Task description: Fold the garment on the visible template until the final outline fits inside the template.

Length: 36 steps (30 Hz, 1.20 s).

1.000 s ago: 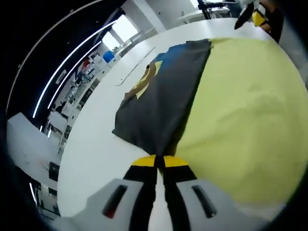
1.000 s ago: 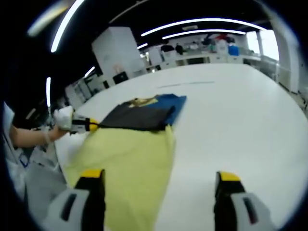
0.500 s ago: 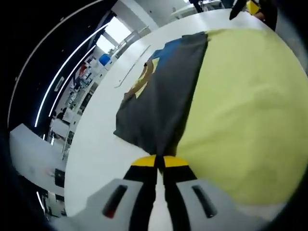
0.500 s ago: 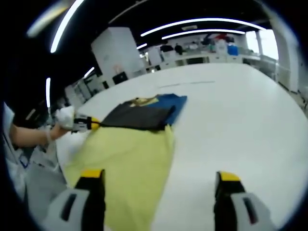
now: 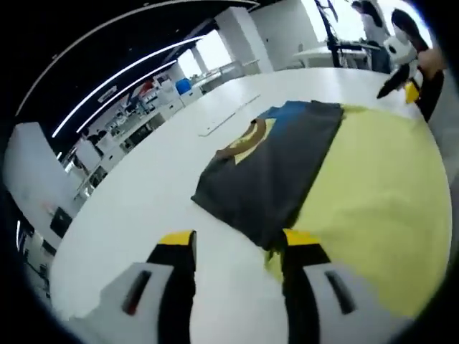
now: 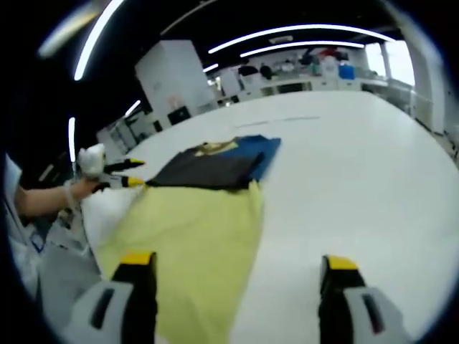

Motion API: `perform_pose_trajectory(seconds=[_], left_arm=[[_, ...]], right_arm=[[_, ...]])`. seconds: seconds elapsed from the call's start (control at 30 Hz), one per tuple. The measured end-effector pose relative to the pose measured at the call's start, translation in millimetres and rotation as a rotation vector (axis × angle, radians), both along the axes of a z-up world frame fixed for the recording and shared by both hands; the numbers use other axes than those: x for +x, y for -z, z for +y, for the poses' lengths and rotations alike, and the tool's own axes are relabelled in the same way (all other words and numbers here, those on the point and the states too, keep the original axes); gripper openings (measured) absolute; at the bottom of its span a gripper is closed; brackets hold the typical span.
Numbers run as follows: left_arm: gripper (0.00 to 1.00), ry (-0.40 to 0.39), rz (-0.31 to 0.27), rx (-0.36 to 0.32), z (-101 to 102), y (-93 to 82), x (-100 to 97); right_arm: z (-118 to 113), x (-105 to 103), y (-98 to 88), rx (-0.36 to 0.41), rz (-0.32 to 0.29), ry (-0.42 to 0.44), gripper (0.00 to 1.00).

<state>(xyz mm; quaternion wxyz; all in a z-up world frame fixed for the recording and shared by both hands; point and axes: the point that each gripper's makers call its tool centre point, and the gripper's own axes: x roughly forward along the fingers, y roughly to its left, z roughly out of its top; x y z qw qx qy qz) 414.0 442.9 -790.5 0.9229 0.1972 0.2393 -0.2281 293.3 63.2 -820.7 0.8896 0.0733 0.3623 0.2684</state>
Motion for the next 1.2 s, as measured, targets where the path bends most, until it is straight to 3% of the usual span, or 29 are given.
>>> perform_pose_trajectory(seconds=[0.13, 0.2, 0.43, 0.6, 0.93, 1.2], left_arm=[[0.39, -0.033, 0.010, -0.041, -1.7, -8.3, 22.2], [0.35, -0.056, 0.029, -0.051, -0.3, -2.7, 37.8], [0.30, -0.102, 0.086, -0.090, -7.8, 6.4, 65.6], [0.25, -0.076, 0.113, -0.059, -19.1, 15.9, 73.8], [0.20, -0.054, 0.168, -0.025, -21.7, 42.6, 88.9], [0.14, -0.028, 0.175, -0.019, -25.1, 46.1, 90.1]], right_arm=[[-0.5, -0.2, 0.4, -0.001, 0.002, 0.001, 0.95], [-1.8, -0.3, 0.4, -0.002, 0.002, 0.004, 0.95], [-12.6, -4.9, 1.0, -0.008, 0.007, 0.029, 0.95], [-17.4, -8.3, 2.2, -0.011, 0.014, 0.045, 0.95], [-20.7, -10.4, 4.0, -0.016, 0.022, 0.054, 0.95], [-24.3, -13.0, 7.8, -0.018, 0.033, 0.066, 0.95]])
